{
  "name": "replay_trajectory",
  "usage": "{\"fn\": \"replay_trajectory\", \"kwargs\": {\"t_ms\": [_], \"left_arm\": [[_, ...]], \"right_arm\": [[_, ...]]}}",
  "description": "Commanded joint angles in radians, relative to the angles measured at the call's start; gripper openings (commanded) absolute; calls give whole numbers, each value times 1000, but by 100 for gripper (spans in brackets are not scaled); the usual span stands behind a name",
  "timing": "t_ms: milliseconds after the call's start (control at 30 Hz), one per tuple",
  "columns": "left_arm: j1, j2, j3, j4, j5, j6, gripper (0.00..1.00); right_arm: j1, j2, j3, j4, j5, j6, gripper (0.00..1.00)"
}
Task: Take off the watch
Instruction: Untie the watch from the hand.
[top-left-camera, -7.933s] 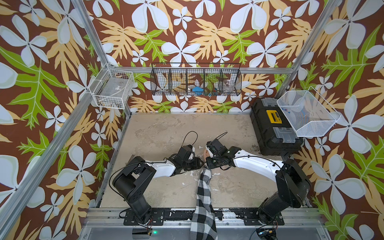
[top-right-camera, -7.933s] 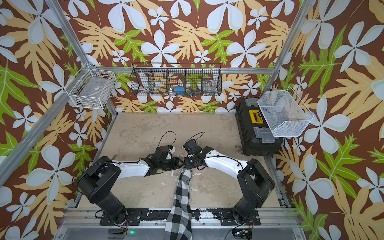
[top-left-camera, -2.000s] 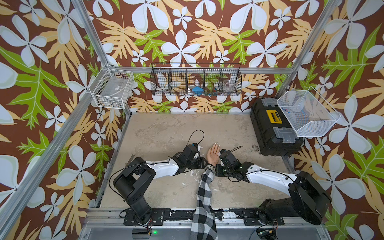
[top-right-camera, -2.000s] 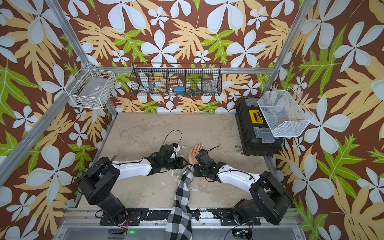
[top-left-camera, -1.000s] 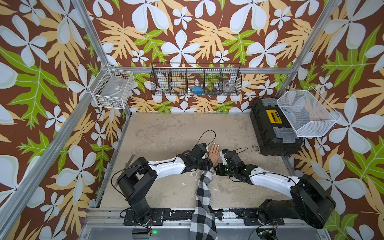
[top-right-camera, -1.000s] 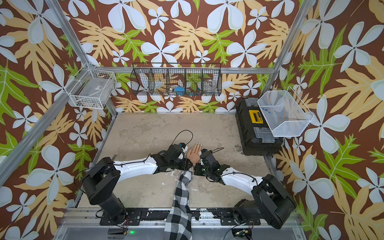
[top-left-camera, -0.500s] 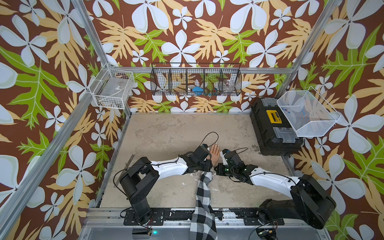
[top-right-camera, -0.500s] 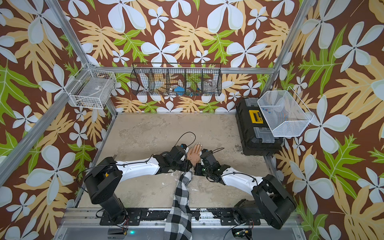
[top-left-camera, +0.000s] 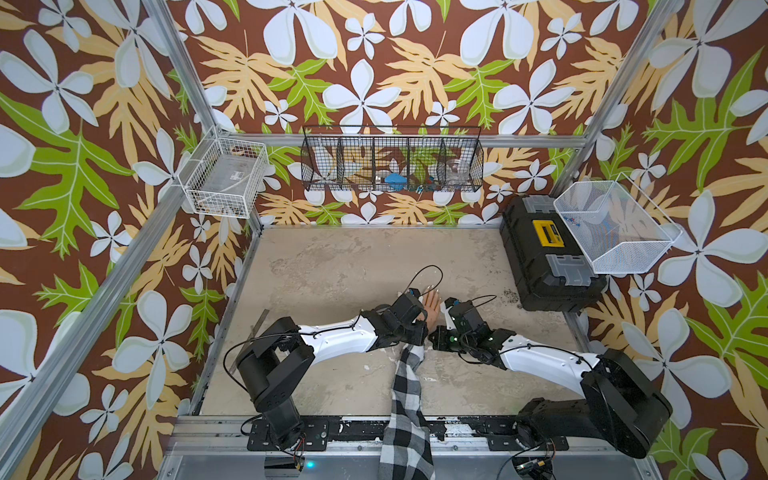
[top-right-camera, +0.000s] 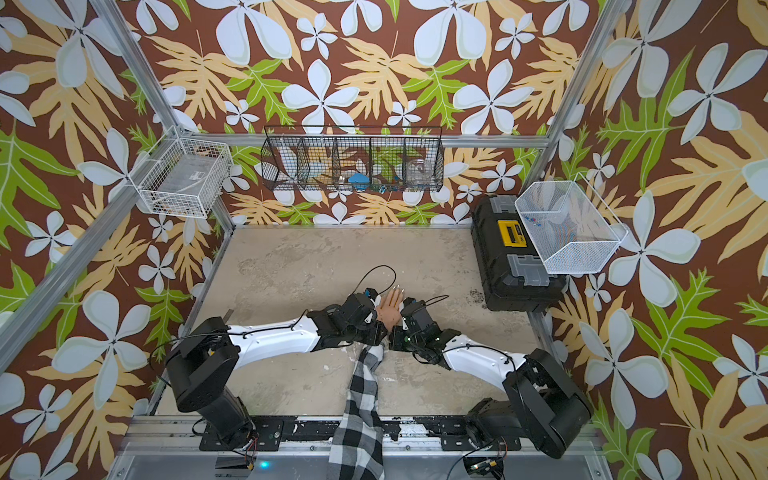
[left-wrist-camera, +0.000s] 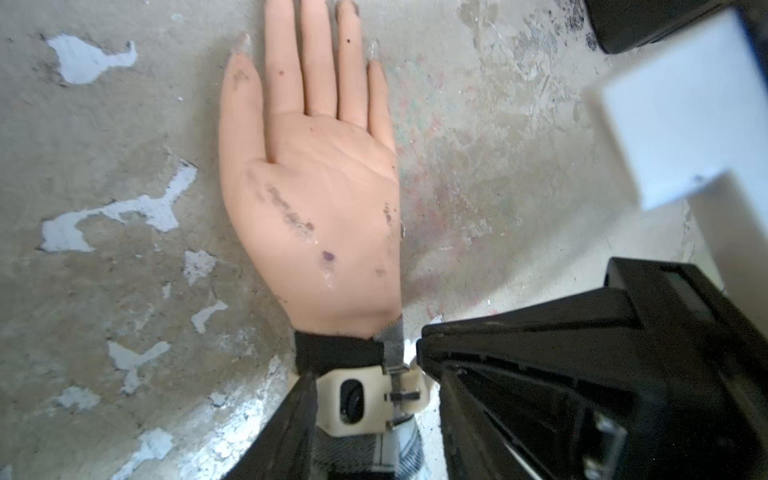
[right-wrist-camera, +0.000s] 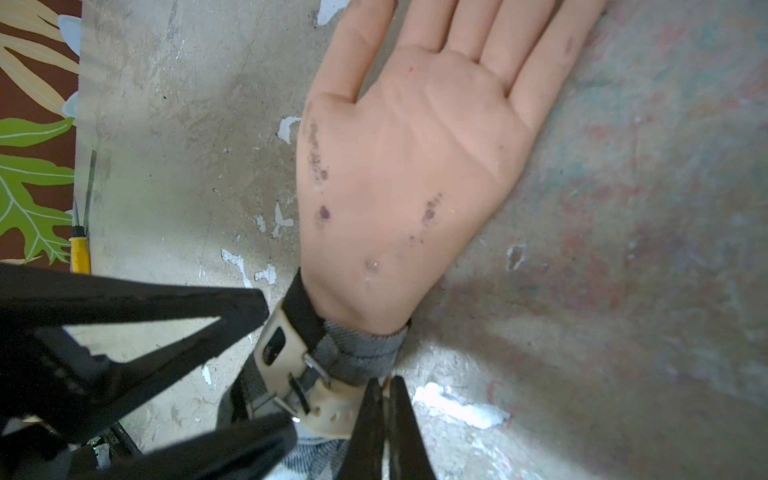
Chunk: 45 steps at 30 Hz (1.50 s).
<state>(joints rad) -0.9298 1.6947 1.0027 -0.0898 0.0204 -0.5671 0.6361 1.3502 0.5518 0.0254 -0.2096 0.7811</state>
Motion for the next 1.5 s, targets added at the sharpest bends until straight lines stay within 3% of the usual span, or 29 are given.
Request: {"fn": "replay_trajectory", "kwargs": {"t_ms": [0, 500, 867, 1133, 1467], "left_arm": [[-17, 6, 7, -1, 0, 3, 50], [-21, 31, 39, -88, -106, 43, 49], [-23, 19, 99, -206, -313, 136, 49], [-44, -26, 103, -163, -205, 174, 50], [-92, 18, 104, -159, -181, 148, 50]], "right_arm": [[2, 1, 2, 8, 0, -8, 0], [2, -14, -4, 8, 1, -7, 0], [2, -5, 0, 14, -1, -6, 0], [2, 3, 8, 19, -3, -6, 0], [2, -1, -2, 24, -2, -1, 0]]}}
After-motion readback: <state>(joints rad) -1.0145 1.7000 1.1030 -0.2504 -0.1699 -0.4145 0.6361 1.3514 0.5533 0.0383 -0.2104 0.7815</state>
